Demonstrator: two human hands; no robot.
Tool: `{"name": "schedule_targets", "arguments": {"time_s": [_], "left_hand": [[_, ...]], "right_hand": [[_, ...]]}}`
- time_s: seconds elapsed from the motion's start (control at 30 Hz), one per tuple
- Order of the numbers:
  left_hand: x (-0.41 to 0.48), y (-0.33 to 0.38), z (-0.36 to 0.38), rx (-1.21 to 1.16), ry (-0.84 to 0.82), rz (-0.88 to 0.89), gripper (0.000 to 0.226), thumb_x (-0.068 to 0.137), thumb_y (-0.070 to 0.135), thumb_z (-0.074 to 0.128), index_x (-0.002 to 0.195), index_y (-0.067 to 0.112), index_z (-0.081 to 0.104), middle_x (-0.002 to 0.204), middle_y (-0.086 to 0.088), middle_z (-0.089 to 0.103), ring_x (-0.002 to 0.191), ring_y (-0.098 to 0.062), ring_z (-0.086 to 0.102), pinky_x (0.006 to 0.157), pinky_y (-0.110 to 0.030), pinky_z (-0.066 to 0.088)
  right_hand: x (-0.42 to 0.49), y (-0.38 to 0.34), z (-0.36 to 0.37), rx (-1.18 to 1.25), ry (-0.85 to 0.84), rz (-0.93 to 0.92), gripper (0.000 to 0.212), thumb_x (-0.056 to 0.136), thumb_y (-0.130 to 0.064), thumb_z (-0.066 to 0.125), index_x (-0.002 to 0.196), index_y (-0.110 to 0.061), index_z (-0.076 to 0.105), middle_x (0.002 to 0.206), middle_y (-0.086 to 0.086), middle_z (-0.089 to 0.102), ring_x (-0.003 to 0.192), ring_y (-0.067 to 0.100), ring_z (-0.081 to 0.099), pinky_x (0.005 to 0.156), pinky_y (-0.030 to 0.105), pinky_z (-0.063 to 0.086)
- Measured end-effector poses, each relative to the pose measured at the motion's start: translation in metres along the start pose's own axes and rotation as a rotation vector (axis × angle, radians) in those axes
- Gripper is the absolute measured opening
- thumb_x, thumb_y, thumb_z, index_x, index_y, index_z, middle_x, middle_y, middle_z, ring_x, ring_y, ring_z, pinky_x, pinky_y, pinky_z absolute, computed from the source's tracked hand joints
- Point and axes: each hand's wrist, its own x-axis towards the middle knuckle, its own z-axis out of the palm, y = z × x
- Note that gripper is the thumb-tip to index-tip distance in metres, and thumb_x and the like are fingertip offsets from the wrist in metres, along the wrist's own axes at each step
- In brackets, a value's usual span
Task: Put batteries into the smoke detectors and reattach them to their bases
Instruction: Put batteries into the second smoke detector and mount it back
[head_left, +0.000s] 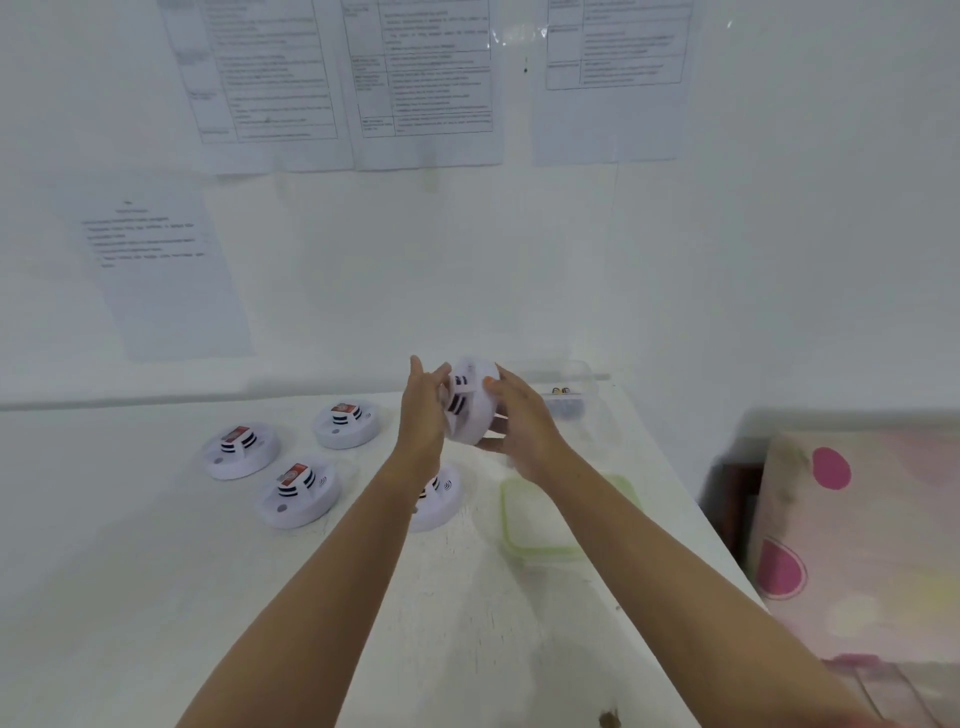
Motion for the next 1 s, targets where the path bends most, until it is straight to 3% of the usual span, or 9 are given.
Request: {"name": "schedule_targets", "arguments": {"time_s": [0.1,0.2,0.27,0.4,0.5,0.6,0.73,0.87,1.0], "left_hand": [[0.002,-0.002,-0.013,0.070,0.039,0.007,0.049,0.098,0.017,0.039,0.147,0.018,0.031,0.151,0.000,0.034,0.136,-0.017,0.034,0.100,-0.024,0.027],[-0.001,-0.007,-0.029,-0.030,0.014,-0.147,0.030,0.097,0.026,0.043,0.125,0.018,0.051,0.134,-0.004,0.051,0.116,-0.022,0.051,0.098,-0.033,0.036],[0.001,-0.008,-0.040,-0.147,-0.037,-0.206,0.024,0.099,0.026,0.042,0.112,0.013,0.057,0.120,-0.008,0.059,0.099,-0.022,0.059,0.094,-0.037,0.045],[0.018,-0.008,-0.066,-0.143,-0.109,-0.133,0.037,0.101,0.021,0.038,0.131,0.004,0.050,0.128,-0.015,0.059,0.109,-0.028,0.060,0.089,-0.042,0.050],[0.035,-0.007,-0.083,-0.096,-0.136,-0.129,0.036,0.100,0.021,0.041,0.134,0.011,0.048,0.131,-0.014,0.057,0.118,-0.033,0.056,0.086,-0.045,0.052],[0.049,-0.005,-0.097,-0.062,-0.183,-0.135,0.037,0.099,0.022,0.045,0.135,0.015,0.047,0.132,-0.013,0.056,0.116,-0.034,0.058,0.088,-0.049,0.052],[0.061,-0.003,-0.109,-0.061,-0.245,-0.135,0.031,0.098,0.021,0.045,0.129,0.022,0.049,0.123,-0.006,0.060,0.102,-0.025,0.062,0.079,-0.045,0.054],[0.075,-0.009,-0.112,-0.068,-0.279,-0.165,0.022,0.099,0.018,0.044,0.113,0.032,0.054,0.108,0.003,0.064,0.099,-0.022,0.062,0.078,-0.044,0.053],[0.089,-0.019,-0.107,0.020,-0.282,-0.159,0.039,0.099,0.023,0.045,0.138,0.025,0.042,0.134,-0.005,0.055,0.119,-0.031,0.055,0.086,-0.048,0.053]], "right_hand": [[0.009,0.007,-0.004,0.261,0.043,0.077,0.021,0.093,-0.025,0.046,0.106,-0.020,0.062,0.109,0.010,0.062,0.094,0.027,0.062,0.080,0.041,0.052],[0.017,0.016,0.003,0.377,0.035,0.115,0.030,0.092,-0.030,0.052,0.115,-0.015,0.061,0.117,0.012,0.061,0.104,0.030,0.060,0.081,0.044,0.053],[0.023,0.021,0.012,0.388,0.030,0.122,0.036,0.093,-0.032,0.051,0.126,-0.020,0.056,0.116,0.010,0.061,0.102,0.028,0.060,0.080,0.042,0.053],[0.034,0.024,0.029,0.331,0.040,0.173,0.039,0.088,-0.034,0.057,0.123,-0.017,0.059,0.108,0.007,0.061,0.093,0.023,0.061,0.075,0.035,0.053],[0.046,0.025,0.040,0.264,0.034,0.172,0.032,0.089,-0.019,0.052,0.121,-0.022,0.057,0.116,0.008,0.058,0.092,0.023,0.059,0.076,0.036,0.051],[0.057,0.030,0.049,0.135,-0.011,0.136,0.049,0.087,-0.003,0.046,0.128,-0.030,0.048,0.123,0.006,0.055,0.100,0.024,0.056,0.081,0.037,0.051],[0.067,0.040,0.058,0.064,-0.030,0.092,0.063,0.083,0.011,0.045,0.123,-0.037,0.046,0.108,0.000,0.059,0.093,0.018,0.058,0.077,0.034,0.053],[0.076,0.051,0.056,0.062,-0.035,0.078,0.068,0.082,0.015,0.046,0.123,-0.040,0.044,0.115,-0.001,0.059,0.103,0.021,0.058,0.082,0.037,0.052],[0.084,0.054,0.049,0.047,-0.001,0.081,0.069,0.082,0.016,0.046,0.123,-0.039,0.043,0.120,0.004,0.056,0.107,0.026,0.055,0.086,0.041,0.050]]}}
